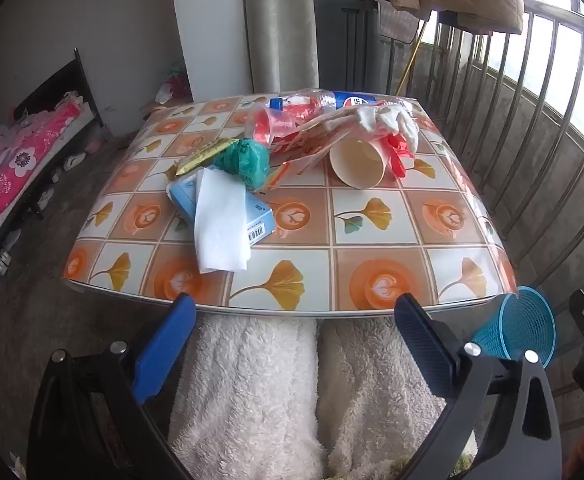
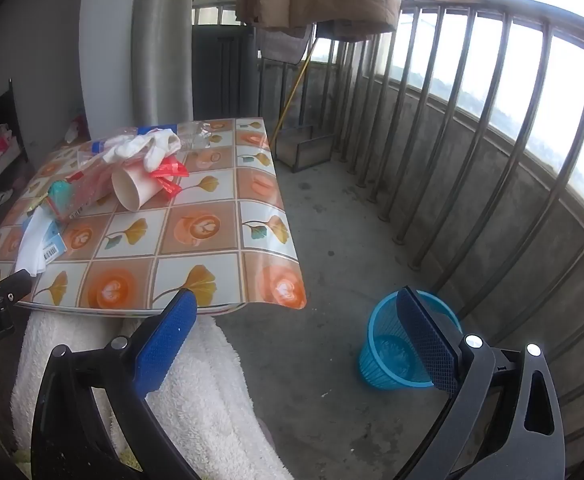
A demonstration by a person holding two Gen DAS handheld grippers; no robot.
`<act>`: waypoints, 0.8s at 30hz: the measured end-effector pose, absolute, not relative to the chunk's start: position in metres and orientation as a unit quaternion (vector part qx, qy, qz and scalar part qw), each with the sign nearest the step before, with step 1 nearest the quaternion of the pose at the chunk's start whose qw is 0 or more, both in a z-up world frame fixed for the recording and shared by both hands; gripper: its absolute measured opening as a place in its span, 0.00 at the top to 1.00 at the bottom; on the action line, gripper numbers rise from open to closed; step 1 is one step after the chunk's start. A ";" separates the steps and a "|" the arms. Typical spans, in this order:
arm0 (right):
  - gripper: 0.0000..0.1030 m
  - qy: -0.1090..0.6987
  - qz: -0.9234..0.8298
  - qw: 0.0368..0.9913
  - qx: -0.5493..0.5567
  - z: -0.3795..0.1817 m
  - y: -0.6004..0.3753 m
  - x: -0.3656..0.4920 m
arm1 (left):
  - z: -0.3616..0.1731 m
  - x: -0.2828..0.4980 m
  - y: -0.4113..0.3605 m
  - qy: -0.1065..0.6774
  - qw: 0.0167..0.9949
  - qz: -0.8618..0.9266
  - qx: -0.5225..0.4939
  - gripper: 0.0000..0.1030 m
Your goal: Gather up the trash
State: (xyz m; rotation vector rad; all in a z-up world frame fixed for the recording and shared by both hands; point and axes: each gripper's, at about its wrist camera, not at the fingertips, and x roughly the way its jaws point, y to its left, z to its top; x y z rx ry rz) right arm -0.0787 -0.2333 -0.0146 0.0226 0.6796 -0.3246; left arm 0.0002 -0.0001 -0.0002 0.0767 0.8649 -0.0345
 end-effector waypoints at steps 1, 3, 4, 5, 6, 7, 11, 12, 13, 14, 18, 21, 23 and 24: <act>0.07 0.331 -0.159 0.930 0.011 -0.015 -0.233 -0.079 | 0.000 0.000 0.000 0.418 0.908 -0.017 0.036 0.05; 0.07 0.332 -0.159 0.930 0.011 -0.014 -0.233 -0.079 | 0.000 0.000 0.000 0.418 0.908 -0.017 0.036 0.05; 0.07 0.332 -0.158 0.930 0.011 -0.014 -0.233 -0.079 | 0.000 0.000 0.000 0.418 0.908 -0.017 0.036 0.05; 0.07 0.331 -0.158 0.930 0.011 -0.014 -0.233 -0.079 | 0.000 0.000 0.000 0.418 0.908 -0.017 0.036 0.05; 0.07 0.331 -0.159 0.930 0.010 -0.014 -0.233 -0.079 | 0.000 0.000 0.000 0.418 0.908 -0.017 0.036 0.05; 0.07 0.331 -0.158 0.930 0.011 -0.014 -0.233 -0.079 | 0.000 0.000 0.000 0.418 0.908 -0.017 0.036 0.05; 0.07 0.333 -0.159 0.929 0.010 -0.014 -0.232 -0.078 | 0.000 0.000 0.000 0.417 0.908 -0.018 0.036 0.05; 0.07 0.333 -0.159 0.929 0.010 -0.013 -0.231 -0.078 | 0.000 0.000 0.000 0.417 0.908 -0.018 0.036 0.05; 0.07 0.334 -0.159 0.929 0.010 -0.013 -0.231 -0.078 | 0.000 0.000 0.000 0.417 0.908 -0.018 0.035 0.05; 0.07 0.334 -0.159 0.929 0.010 -0.012 -0.230 -0.078 | 0.000 0.000 0.000 0.417 0.908 -0.018 0.035 0.05; 0.07 0.334 -0.159 0.929 0.010 -0.011 -0.228 -0.077 | 0.000 0.000 0.000 0.416 0.908 -0.018 0.036 0.05; 0.07 0.334 -0.159 0.929 0.010 -0.010 -0.229 -0.078 | 0.000 0.000 0.000 0.416 0.908 -0.017 0.037 0.05; 0.07 0.335 -0.159 0.929 0.010 -0.009 -0.229 -0.079 | 0.000 0.000 0.000 0.416 0.908 -0.019 0.038 0.05; 0.07 0.335 -0.160 0.928 0.009 -0.010 -0.222 -0.076 | 0.001 0.000 -0.001 0.416 0.908 -0.019 0.039 0.05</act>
